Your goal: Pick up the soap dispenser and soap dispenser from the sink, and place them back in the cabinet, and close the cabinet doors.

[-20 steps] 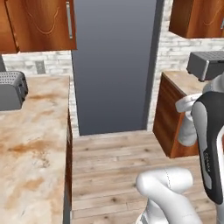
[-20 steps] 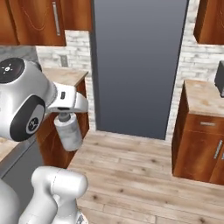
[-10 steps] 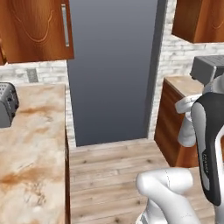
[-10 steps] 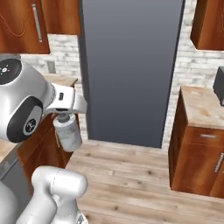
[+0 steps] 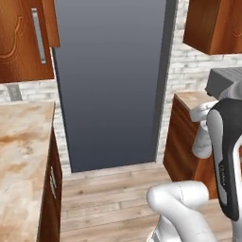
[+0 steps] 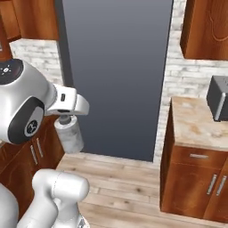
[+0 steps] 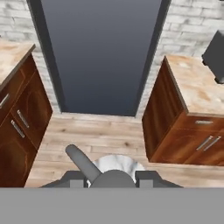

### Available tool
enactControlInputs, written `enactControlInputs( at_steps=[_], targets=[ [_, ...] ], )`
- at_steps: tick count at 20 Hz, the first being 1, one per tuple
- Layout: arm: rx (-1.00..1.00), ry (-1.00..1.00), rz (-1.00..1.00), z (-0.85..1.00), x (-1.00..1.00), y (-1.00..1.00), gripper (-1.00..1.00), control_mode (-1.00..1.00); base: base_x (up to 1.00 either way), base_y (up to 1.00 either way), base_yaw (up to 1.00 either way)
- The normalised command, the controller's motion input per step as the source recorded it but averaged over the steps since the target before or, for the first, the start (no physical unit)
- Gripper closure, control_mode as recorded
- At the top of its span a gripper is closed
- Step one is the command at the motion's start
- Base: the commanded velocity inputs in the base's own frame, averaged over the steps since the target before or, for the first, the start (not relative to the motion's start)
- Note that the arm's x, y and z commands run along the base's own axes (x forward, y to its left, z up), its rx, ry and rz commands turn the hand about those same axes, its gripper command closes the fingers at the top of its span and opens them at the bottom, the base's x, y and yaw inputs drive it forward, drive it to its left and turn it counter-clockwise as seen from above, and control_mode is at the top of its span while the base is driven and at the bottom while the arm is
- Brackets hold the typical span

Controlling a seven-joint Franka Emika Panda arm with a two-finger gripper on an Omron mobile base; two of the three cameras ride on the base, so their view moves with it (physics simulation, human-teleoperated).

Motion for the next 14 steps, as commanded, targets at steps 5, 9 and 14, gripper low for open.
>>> enactControlInputs(
  at_steps=[5,9,14],
  targets=[
    [0.00,0.00,0.00,0.00,0.00,0.00,1.00,1.00,0.41,-0.02,0.00],
    [0.00,0.00,0.00,0.00,0.00,0.00,1.00,1.00,0.86,0.00,0.03],
    [0.00,0.00,0.00,0.00,0.00,0.00,1.00,1.00,0.84,-0.01,0.05]
  ],
)
